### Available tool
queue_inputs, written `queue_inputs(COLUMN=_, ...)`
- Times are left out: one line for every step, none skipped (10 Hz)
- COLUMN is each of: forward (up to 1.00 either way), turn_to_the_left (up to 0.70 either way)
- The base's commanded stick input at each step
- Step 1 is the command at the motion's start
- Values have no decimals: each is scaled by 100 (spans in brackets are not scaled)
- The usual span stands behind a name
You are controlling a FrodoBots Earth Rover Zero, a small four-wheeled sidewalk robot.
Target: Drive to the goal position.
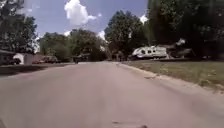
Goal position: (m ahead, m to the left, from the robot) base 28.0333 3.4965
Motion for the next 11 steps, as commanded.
queue_inputs(forward=85, turn_to_the_left=0)
queue_inputs(forward=85, turn_to_the_left=0)
queue_inputs(forward=85, turn_to_the_left=0)
queue_inputs(forward=85, turn_to_the_left=0)
queue_inputs(forward=85, turn_to_the_left=0)
queue_inputs(forward=85, turn_to_the_left=0)
queue_inputs(forward=85, turn_to_the_left=0)
queue_inputs(forward=85, turn_to_the_left=0)
queue_inputs(forward=85, turn_to_the_left=0)
queue_inputs(forward=85, turn_to_the_left=0)
queue_inputs(forward=85, turn_to_the_left=0)
